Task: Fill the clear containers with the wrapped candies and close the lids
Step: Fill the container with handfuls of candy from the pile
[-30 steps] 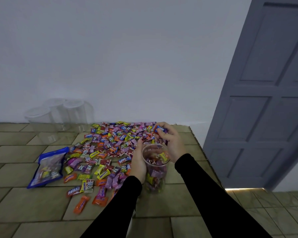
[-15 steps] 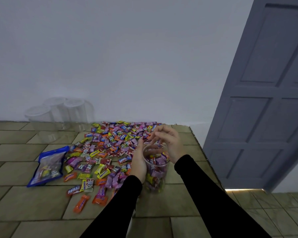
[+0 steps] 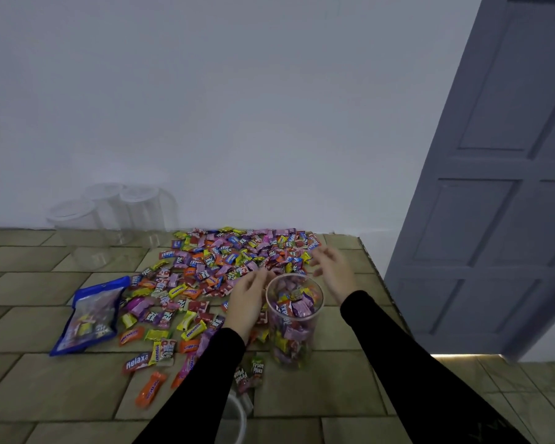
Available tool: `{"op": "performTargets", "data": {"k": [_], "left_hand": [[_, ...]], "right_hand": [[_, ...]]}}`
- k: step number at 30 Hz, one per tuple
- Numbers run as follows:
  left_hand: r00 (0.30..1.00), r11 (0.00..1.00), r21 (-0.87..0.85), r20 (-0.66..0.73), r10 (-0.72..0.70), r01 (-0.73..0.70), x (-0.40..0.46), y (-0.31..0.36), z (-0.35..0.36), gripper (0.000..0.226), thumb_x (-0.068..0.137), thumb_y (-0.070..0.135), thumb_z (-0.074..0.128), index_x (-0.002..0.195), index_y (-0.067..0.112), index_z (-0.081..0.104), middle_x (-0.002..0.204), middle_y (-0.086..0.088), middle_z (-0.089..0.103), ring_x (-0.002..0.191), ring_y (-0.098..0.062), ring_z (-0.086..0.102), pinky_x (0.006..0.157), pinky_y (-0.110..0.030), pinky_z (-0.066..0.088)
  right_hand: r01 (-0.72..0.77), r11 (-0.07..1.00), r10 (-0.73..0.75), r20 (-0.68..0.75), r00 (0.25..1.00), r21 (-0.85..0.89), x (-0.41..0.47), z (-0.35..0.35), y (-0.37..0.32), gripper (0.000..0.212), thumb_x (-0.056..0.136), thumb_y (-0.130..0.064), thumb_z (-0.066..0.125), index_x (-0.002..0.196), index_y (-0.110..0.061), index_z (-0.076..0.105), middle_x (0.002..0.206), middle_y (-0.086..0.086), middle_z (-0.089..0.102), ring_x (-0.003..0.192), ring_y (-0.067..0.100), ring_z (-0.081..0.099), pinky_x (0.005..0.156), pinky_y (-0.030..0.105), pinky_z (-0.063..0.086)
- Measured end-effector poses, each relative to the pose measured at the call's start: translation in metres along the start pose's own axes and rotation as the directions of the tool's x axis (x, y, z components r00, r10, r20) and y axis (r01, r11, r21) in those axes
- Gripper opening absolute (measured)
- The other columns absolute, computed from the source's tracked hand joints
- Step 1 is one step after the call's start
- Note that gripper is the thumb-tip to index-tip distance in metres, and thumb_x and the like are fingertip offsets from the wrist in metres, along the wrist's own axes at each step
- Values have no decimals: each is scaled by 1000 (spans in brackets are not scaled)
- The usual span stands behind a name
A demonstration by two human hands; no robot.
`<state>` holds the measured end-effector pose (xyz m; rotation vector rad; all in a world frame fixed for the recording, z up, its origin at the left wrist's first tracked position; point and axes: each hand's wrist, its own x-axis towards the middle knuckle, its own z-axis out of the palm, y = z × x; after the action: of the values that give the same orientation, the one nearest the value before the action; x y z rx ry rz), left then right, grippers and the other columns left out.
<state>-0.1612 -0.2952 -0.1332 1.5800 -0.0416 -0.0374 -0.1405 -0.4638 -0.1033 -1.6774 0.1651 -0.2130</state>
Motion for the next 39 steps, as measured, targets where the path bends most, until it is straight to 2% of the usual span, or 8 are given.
{"op": "performTargets", "data": {"k": [4, 10, 16, 22, 26, 29, 32, 39], "left_hand": [[999, 959, 279, 25, 44, -49, 17, -10, -5, 22, 100, 29, 49, 87, 19, 64, 89, -3, 66, 87, -22, 63, 77, -30, 53], [986, 762, 625, 112, 124, -167, 59, -19, 1, 12, 96, 30, 54, 98, 23, 62, 112, -1, 51, 109, -14, 46, 92, -24, 37], [969, 500, 832, 238, 70, -241, 103, -24, 19, 49, 87, 58, 55, 128, 31, 49, 130, 2, 37, 122, -18, 31, 103, -35, 31], [950, 280, 908, 307, 61, -312, 137, -40, 46, 77, 81, 77, 35, 144, 33, 29, 148, -4, 26, 137, -26, 24, 109, -45, 26], [950, 288, 905, 302, 83, -313, 147, -47, 61, 100, 65, 81, 18, 145, 21, 29, 141, -5, 33, 131, -27, 33, 105, -39, 34], [949, 342, 888, 312, 46, -308, 160, -51, 65, 91, 76, 74, 43, 141, 11, 32, 134, -7, 36, 126, -26, 35, 106, -34, 32], [931, 410, 849, 364, 4, -334, 171, -52, 62, 78, 85, 58, 58, 142, 10, 31, 132, -7, 38, 124, -24, 36, 106, -33, 34], [936, 455, 825, 347, 60, -335, 177, -52, 60, 35, 101, 34, 44, 131, 16, 44, 126, -6, 46, 114, -22, 45, 93, -30, 38]], "right_hand": [[-42, 973, 48, 20, 999, -228, 19, 2, 38, 17, 95, -25, 53, 79, -21, 54, 82, 3, 58, 78, 24, 55, 76, 38, 47], [-24, 891, 41, 27, 999, -454, 51, 3, 53, 8, 94, -23, 52, 93, -17, 57, 87, -4, 57, 77, 12, 53, 71, 29, 45], [123, 734, -90, 83, 992, -668, 108, 1, 62, 15, 94, -18, 50, 103, -12, 60, 108, 3, 51, 95, 17, 51, 78, 24, 35], [107, 636, -33, 112, 993, -764, 168, 5, 78, 38, 93, -36, 52, 128, -22, 48, 134, 7, 41, 122, 25, 44, 103, 37, 39], [98, 552, 51, 151, 987, -828, 197, 14, 87, 71, 88, -56, 53, 147, -25, 27, 155, 11, 19, 144, 28, 18, 116, 44, 21], [124, 449, 93, 184, 978, -885, 210, 24, 95, 77, 84, -67, 48, 148, -32, 23, 156, 8, 18, 144, 28, 18, 116, 50, 18], [168, 455, 14, 196, 981, -874, 214, 24, 99, 67, 86, -58, 52, 144, -31, 34, 145, 8, 33, 137, 29, 26, 112, 45, 26], [234, 571, -105, 212, 972, -787, 206, 19, 108, 25, 92, -34, 55, 110, -16, 58, 117, 7, 47, 108, 25, 49, 92, 32, 41]]}}
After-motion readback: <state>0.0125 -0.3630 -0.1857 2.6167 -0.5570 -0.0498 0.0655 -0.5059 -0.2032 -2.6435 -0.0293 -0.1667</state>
